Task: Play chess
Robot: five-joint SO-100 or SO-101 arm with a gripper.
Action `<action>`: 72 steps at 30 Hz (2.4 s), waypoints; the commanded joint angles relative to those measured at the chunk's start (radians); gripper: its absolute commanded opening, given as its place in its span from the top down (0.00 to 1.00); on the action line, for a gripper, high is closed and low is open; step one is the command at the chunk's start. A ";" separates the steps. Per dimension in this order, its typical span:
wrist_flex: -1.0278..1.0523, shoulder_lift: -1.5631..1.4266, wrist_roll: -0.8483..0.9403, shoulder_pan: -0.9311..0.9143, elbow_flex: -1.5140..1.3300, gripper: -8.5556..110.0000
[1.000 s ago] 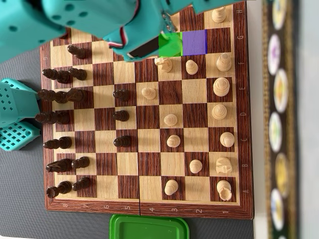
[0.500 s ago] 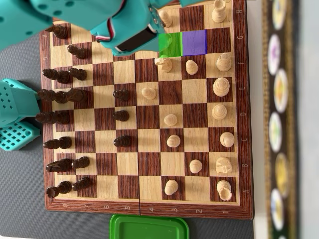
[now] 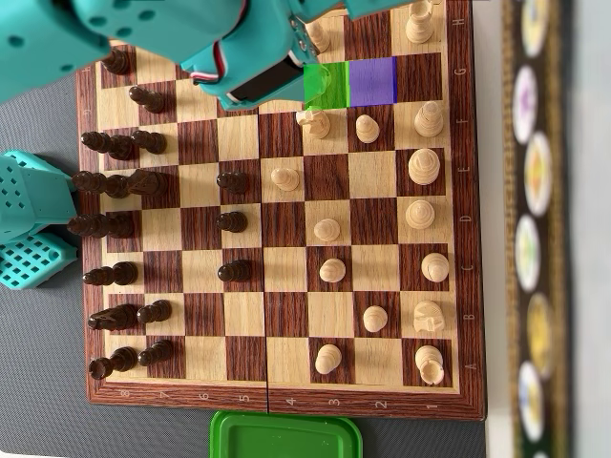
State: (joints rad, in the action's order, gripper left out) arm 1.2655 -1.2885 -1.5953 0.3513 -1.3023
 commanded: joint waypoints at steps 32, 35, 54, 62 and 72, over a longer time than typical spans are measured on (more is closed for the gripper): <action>-0.015 0.057 -0.006 0.003 0.017 0.88; -0.015 0.055 -0.006 0.003 0.017 0.88; -0.015 0.054 -0.006 0.029 0.046 0.83; -0.014 0.052 -0.008 0.037 0.054 0.82; -0.014 0.052 0.002 0.031 0.067 0.82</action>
State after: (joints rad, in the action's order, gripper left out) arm 1.2594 -1.2195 -1.5984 0.3835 -1.2809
